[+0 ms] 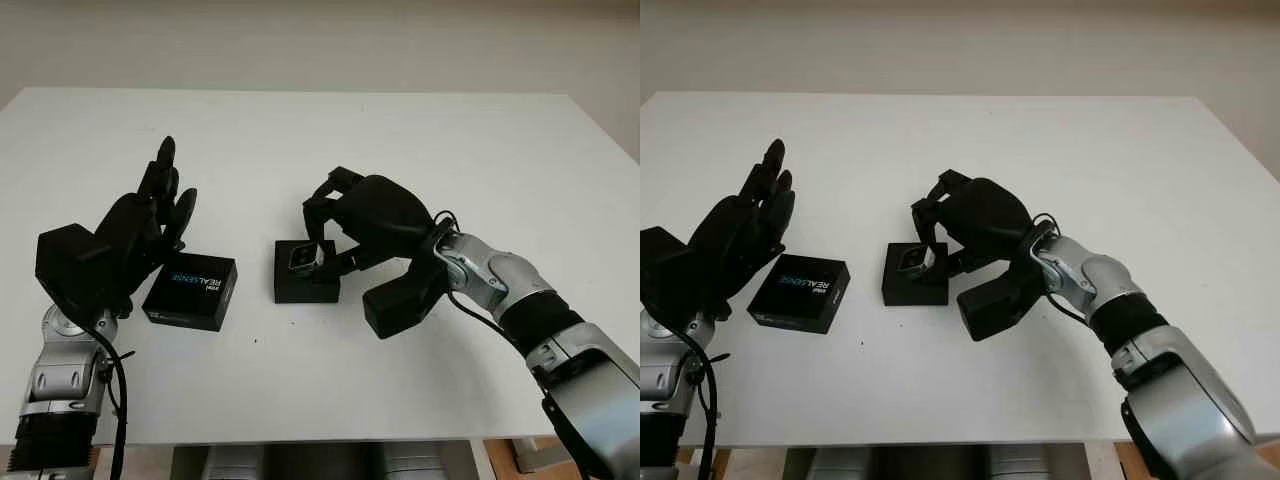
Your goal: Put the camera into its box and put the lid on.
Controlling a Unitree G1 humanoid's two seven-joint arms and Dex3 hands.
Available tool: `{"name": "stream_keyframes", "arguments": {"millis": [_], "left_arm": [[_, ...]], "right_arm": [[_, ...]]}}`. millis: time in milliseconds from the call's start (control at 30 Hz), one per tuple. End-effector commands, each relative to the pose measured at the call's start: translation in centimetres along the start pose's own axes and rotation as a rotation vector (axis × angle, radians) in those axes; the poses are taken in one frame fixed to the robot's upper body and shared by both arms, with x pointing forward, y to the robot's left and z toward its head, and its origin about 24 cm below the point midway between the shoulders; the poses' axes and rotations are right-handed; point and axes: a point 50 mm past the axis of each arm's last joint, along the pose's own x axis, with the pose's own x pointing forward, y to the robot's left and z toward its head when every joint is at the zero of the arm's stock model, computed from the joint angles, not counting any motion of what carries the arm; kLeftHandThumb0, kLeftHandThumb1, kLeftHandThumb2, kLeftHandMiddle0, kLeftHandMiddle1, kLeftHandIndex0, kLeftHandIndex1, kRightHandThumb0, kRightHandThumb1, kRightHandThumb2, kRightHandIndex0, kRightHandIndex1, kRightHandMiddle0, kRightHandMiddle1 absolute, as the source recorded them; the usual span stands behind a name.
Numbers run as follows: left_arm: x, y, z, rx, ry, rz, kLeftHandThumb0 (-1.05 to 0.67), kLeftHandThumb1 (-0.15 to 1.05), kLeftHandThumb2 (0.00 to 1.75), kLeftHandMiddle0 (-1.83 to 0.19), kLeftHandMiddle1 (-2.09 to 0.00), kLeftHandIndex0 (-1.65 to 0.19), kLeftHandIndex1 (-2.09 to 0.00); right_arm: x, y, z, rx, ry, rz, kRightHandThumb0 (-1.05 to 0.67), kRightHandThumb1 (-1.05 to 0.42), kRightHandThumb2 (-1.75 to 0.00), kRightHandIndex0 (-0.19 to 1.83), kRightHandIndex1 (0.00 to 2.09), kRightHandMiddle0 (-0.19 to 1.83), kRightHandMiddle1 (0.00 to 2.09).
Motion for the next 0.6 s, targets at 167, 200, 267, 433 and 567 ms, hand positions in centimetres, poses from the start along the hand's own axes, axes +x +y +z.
{"name": "stream_keyframes", "arguments": {"millis": [167,200,267,433,567], "left_arm": [[0.0,0.4,0.5,0.024,-0.014,0.006,-0.87,1.05,0.54,0.19,0.00,0.19,0.00],[0.0,0.4,0.5,0.023,-0.015,0.009,-0.87,1.05,0.54,0.19,0.00,0.19,0.00],[0.0,0.4,0.5,0.023,-0.016,0.010,-0.87,1.05,0.53,0.19,0.00,0.19,0.00],[0.0,0.3,0.5,0.025,-0.016,0.010,-0.87,1.05,0.53,0.19,0.00,0.19,0.00],[0.0,0.2,0.4,0.029,-0.015,0.015,-0.87,1.05,0.53,0.19,0.00,0.19,0.00]], "right_arm": [[-1.0,-0.2,-0.4,-0.062,0.083,0.126,-0.40,-0.86,-0.05,0.22,0.08,0.36,0.21],[-1.0,-0.6,-0.2,-0.073,0.087,0.129,-0.38,-0.86,-0.05,0.20,0.06,0.33,0.17],[-1.0,-1.5,0.1,-0.102,0.093,0.128,-0.31,-0.89,-0.07,0.17,0.04,0.31,0.14],[-1.3,-3.9,0.9,-0.132,0.104,0.118,-0.24,-0.92,-0.07,0.16,0.04,0.29,0.10],[-1.7,-5.5,1.3,-0.102,0.118,0.066,-0.23,-0.93,-0.06,0.22,0.08,0.34,0.11]]}}
